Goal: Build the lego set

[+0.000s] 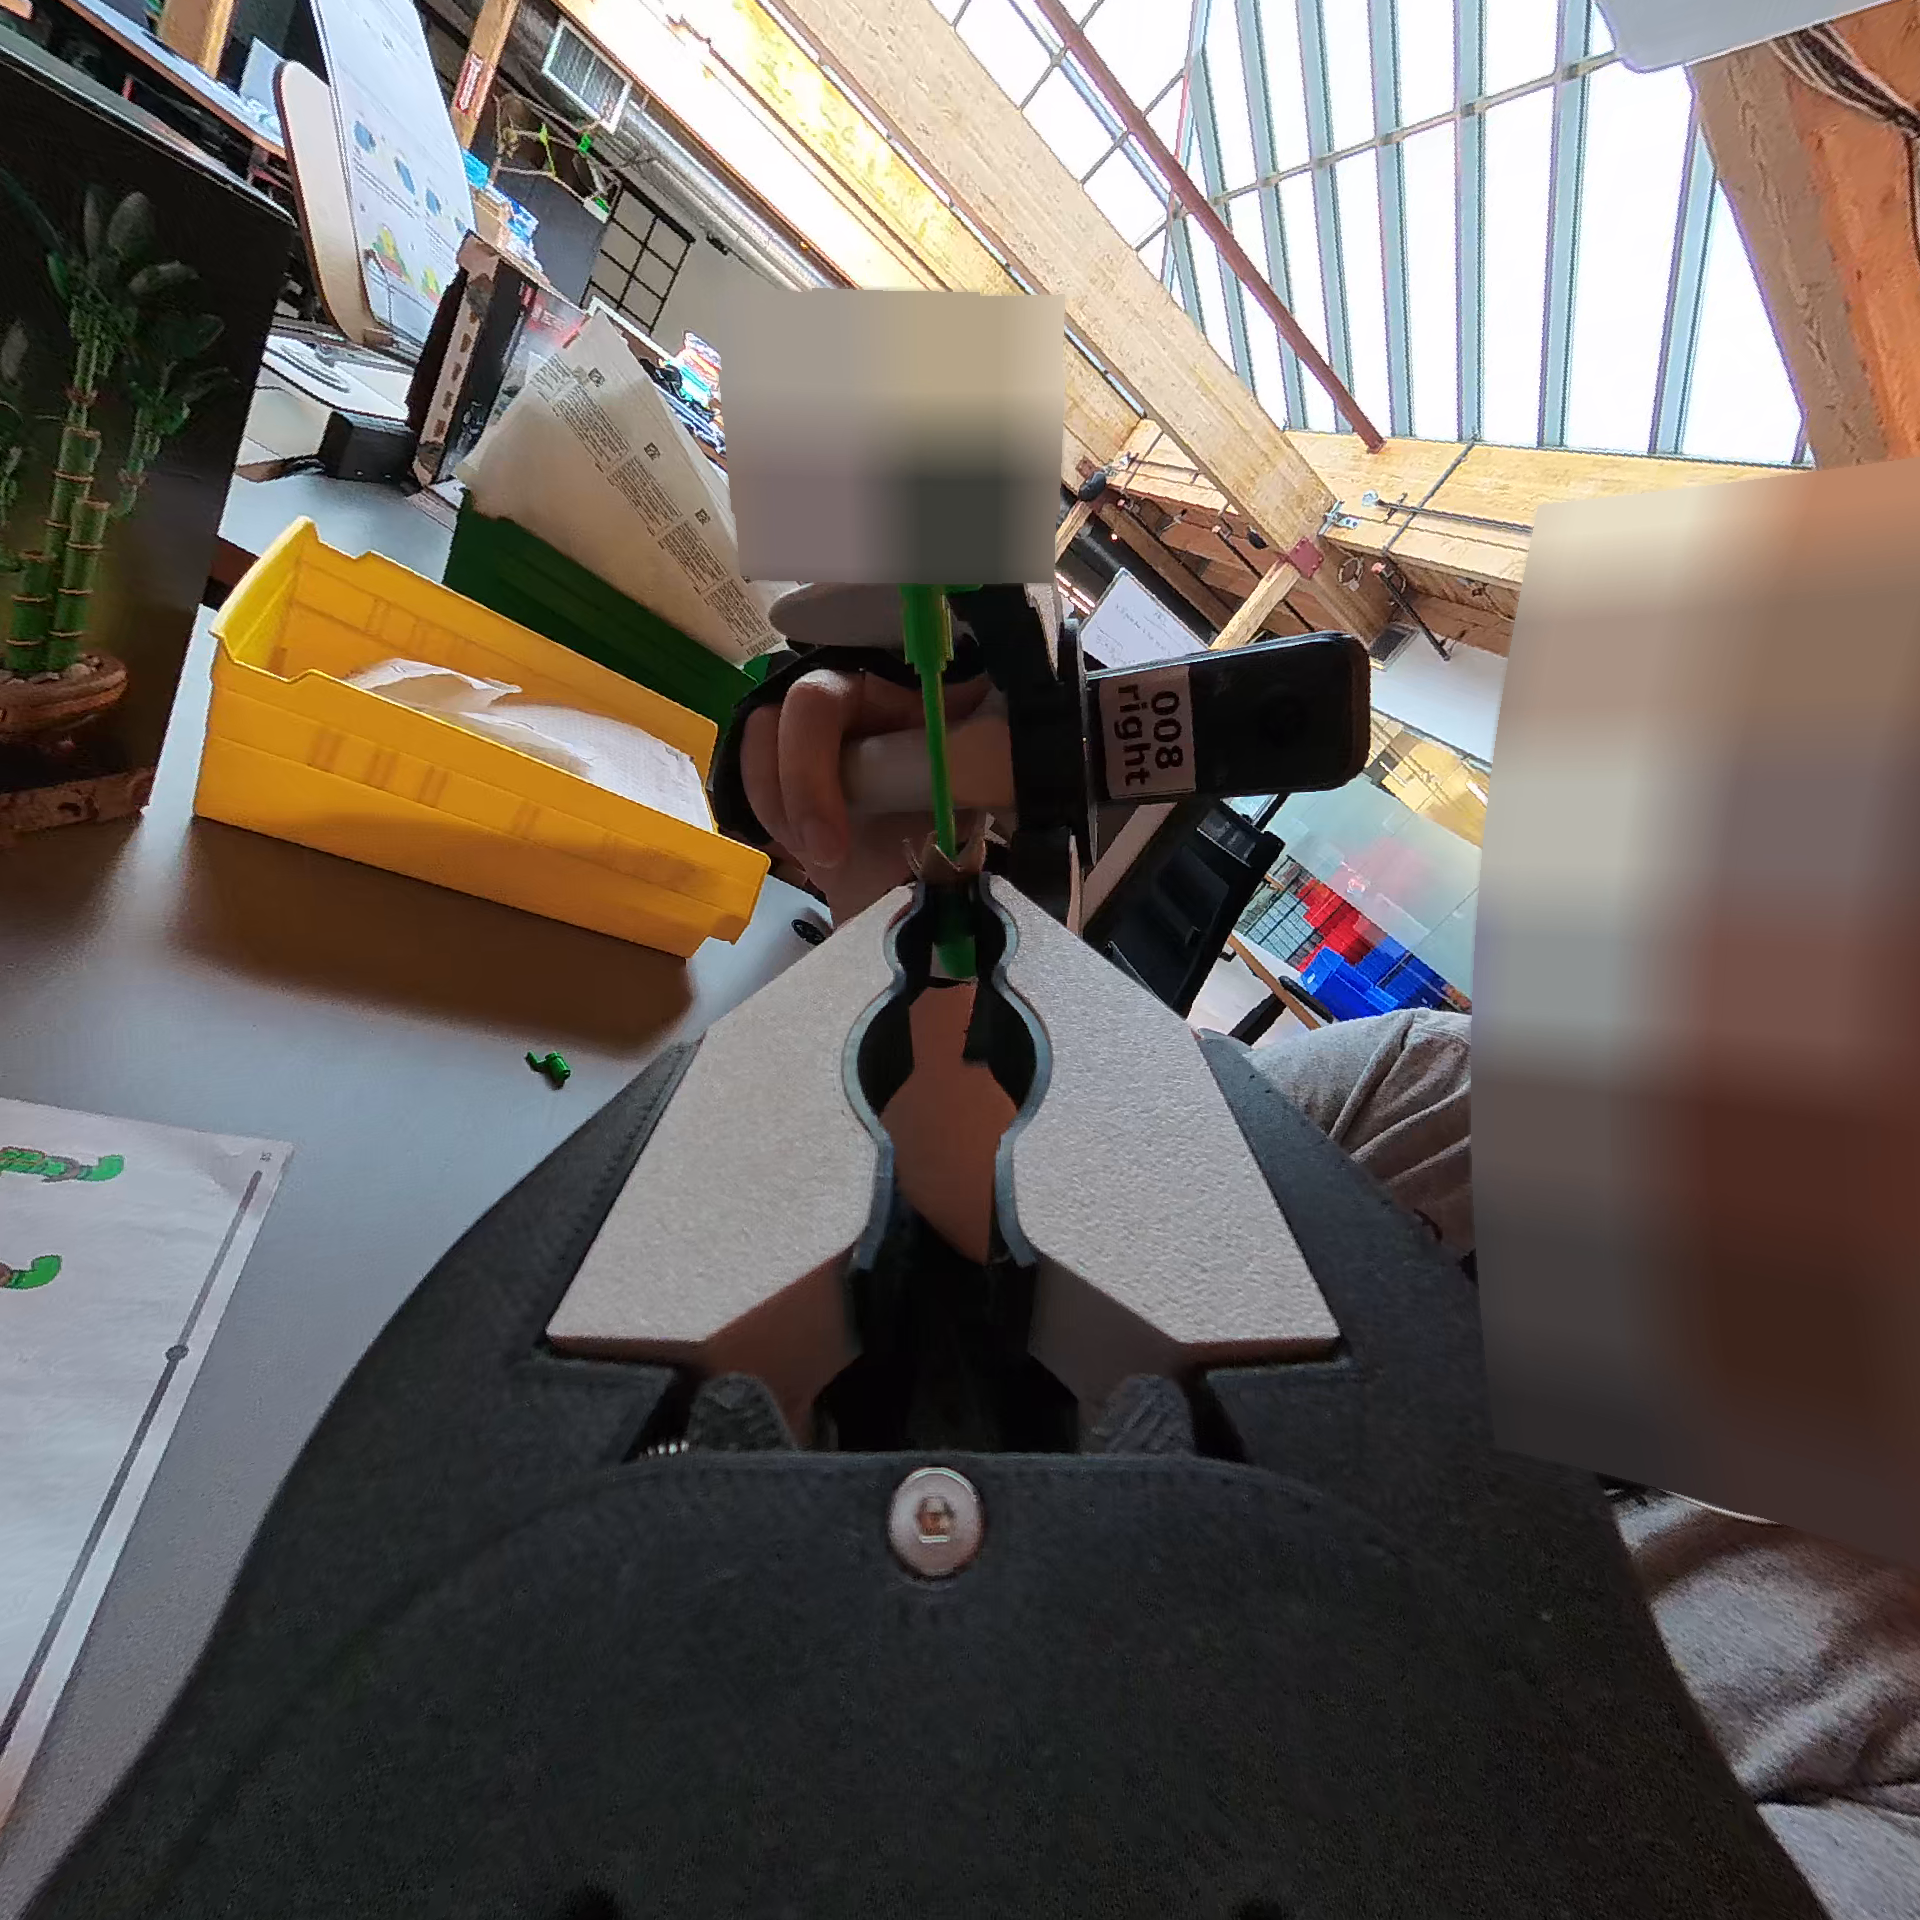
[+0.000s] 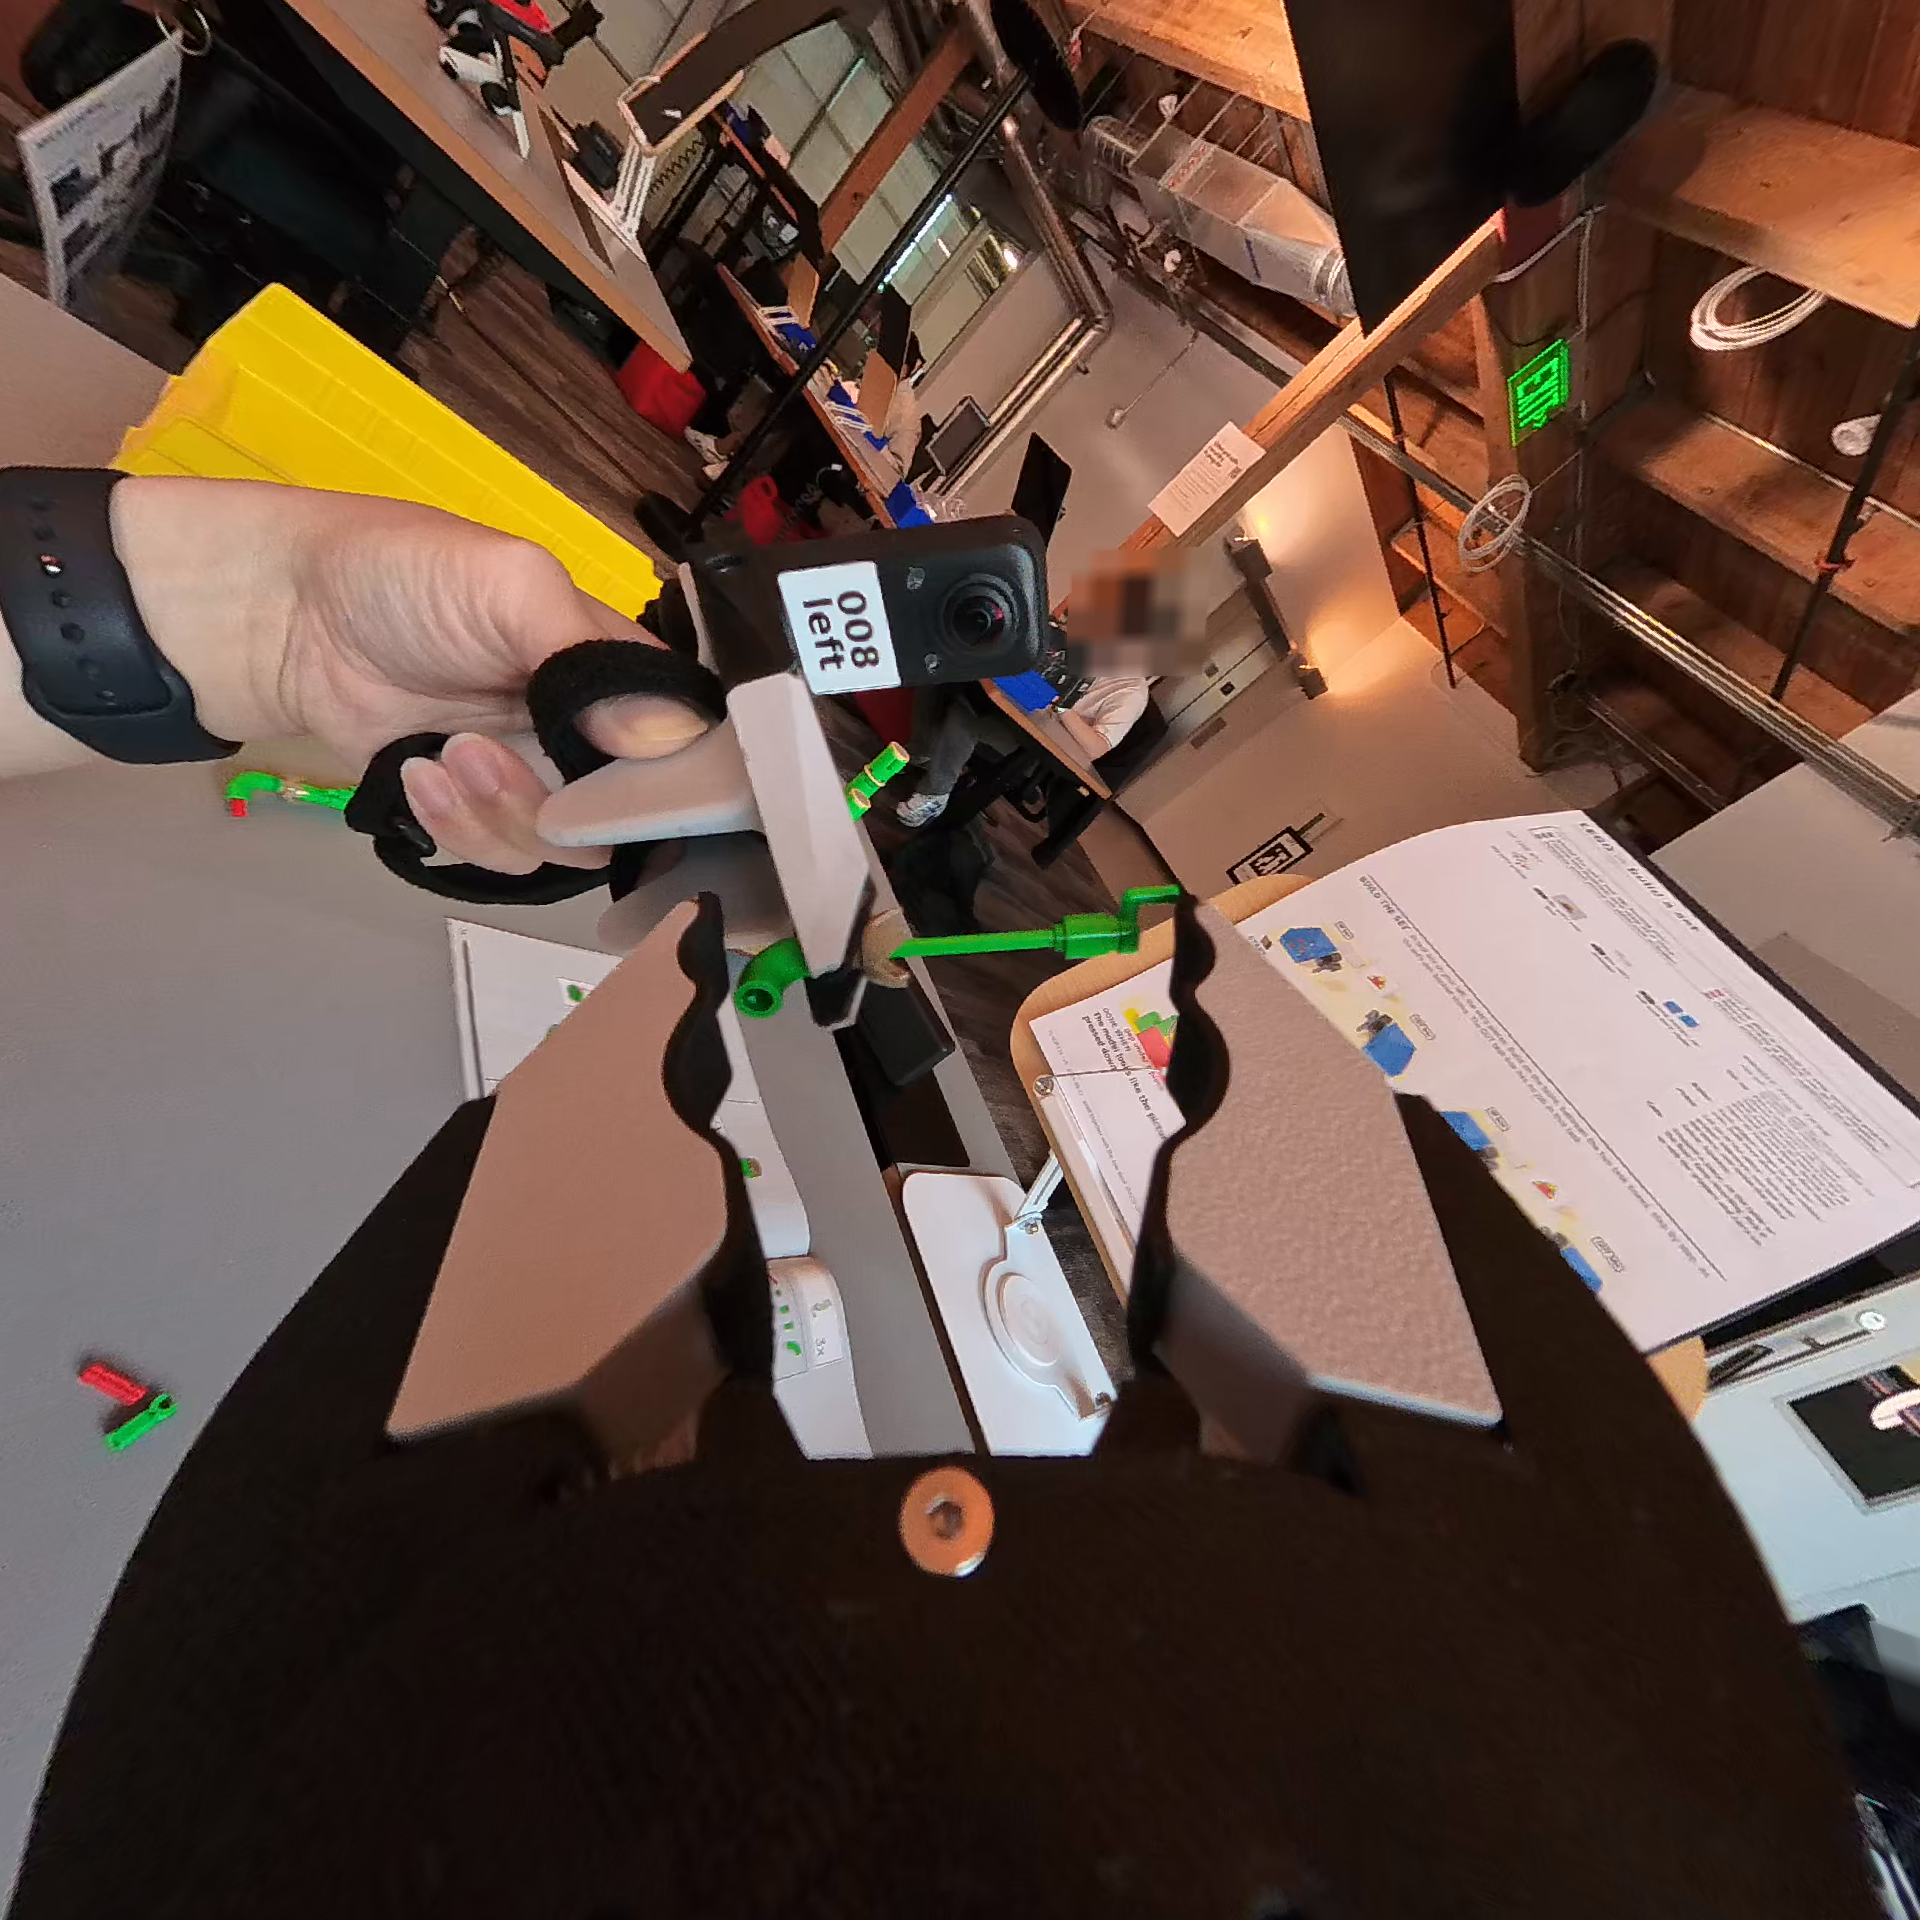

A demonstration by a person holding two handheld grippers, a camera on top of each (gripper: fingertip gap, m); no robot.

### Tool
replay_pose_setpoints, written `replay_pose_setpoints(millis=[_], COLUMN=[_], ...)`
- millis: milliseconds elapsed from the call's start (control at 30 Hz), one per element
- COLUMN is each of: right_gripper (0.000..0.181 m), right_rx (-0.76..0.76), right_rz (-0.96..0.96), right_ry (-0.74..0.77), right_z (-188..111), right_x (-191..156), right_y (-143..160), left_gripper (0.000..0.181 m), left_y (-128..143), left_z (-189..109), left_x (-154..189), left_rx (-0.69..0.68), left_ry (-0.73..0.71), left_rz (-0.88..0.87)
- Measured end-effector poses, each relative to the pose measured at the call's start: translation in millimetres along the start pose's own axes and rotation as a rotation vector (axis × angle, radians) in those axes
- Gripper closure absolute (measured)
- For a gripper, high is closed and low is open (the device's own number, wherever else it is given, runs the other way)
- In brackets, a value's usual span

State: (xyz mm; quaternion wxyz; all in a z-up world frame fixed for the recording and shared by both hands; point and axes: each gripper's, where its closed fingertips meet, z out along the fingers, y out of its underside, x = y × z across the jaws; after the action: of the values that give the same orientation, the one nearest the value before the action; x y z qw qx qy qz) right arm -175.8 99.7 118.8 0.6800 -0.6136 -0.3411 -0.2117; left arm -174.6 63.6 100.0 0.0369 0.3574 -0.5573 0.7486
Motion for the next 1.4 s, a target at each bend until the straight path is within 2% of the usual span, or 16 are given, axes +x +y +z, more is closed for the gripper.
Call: replay_pose_setpoints(millis=[300,467,1233,1267,1333,1400], right_gripper=[0.096,0.103,0.104,0.104,0.104,0.104], right_rx=[-0.01,-0.017,-0.012,-0.014,-0.004,0.021], right_rz=[0.025,-0.013,-0.017,-0.019,-0.017,-0.006], right_ry=[-0.016,-0.006,-0.017,-0.022,-0.025,-0.046], right_z=[2,3,-2,-2,-4,-6], right_x=[-2,-2,-2,-2,-2,-5], right_y=[4,3,10,10,9,4], left_gripper=[0.176,0.175,0.175,0.174,0.152,0.152], left_y=[-2,0,1,1,-5,-16], left_z=[0,1,7,6,0,-13], left_x=[2,1,-5,-5,-4,-5], left_rx=[0.012,0.0,-0.011,-0.012,0.025,0.095], left_ry=[0.015,0.015,-0.027,-0.028,-0.029,-0.042], left_rz=[-0.007,-0.015,-0.009,-0.006,-0.011,-0.014])
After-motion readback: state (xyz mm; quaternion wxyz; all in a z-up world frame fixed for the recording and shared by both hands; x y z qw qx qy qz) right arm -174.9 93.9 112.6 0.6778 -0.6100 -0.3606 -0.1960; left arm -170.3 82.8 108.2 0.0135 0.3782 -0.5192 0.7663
